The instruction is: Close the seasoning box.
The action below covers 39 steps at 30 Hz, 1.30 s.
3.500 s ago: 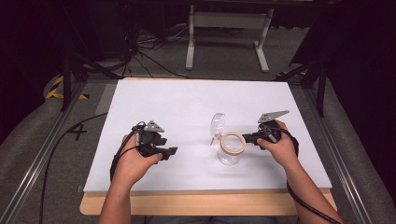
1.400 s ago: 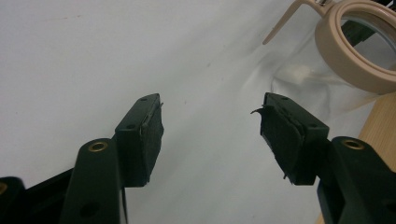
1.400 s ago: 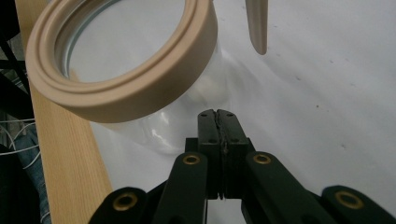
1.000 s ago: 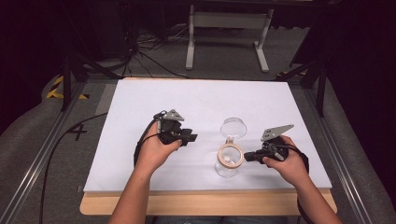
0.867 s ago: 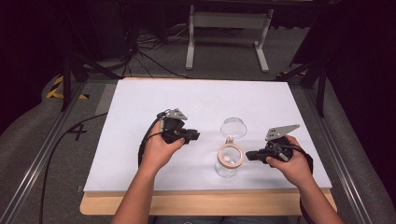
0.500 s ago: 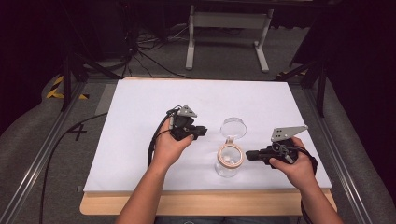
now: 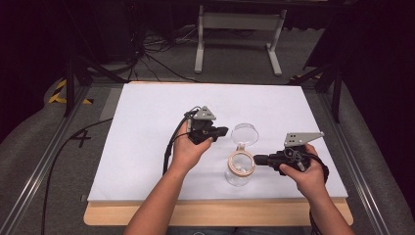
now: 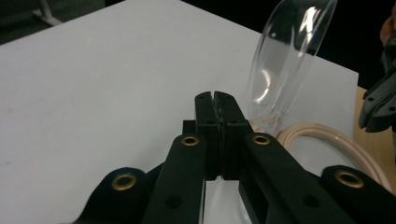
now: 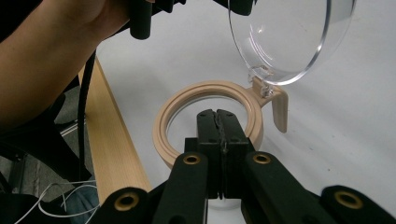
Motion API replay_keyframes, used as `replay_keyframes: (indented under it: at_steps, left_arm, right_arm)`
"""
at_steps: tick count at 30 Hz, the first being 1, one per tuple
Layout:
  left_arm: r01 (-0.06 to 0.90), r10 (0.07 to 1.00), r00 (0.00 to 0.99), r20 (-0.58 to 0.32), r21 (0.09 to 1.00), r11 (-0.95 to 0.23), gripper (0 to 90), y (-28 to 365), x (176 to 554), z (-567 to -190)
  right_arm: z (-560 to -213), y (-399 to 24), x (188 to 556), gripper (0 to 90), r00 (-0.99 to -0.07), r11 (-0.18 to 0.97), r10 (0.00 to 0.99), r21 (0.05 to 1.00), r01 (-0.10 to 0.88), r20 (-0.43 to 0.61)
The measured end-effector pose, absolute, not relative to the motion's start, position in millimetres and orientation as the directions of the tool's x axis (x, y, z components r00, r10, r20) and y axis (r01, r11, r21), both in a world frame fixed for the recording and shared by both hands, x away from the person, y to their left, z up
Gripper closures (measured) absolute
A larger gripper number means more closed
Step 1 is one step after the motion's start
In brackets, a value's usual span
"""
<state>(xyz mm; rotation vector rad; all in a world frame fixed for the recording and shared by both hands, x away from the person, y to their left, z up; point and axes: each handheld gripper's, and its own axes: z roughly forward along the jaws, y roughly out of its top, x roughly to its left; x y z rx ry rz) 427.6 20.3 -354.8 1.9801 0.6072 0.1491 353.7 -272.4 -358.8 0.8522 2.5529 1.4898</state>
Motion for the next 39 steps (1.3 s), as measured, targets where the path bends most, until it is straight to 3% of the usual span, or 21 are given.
replay_keyframes:
  at_steps: [8,21,30,39]
  left_arm:
    - [0.32,0.475,0.873,-0.114,0.868,-0.379,86.4,15.8,415.8,-345.9]
    - [0.329,0.424,0.895,-0.139,0.849,-0.414,87.0,13.8,404.9,-340.2]
    - [0.332,0.422,0.897,-0.131,0.83,-0.448,86.4,17.3,399.5,-332.6]
    - [0.367,0.4,0.901,-0.167,0.787,-0.497,80.2,35.3,397.5,-325.3]
  right_arm:
    - [-359.0,-266.5,352.5,90.0,-0.85,0.374,0.48,0.826,0.421,0.216]
    - [-358.0,-262.6,352.6,90.0,-0.852,0.369,0.474,0.829,0.42,0.221]
    - [-354.0,-260.7,348.1,90.0,-0.862,0.395,0.462,0.821,0.412,0.21]
    - [-349.2,-257.1,341.2,90.0,-0.874,0.467,0.447,0.783,0.41,0.19]
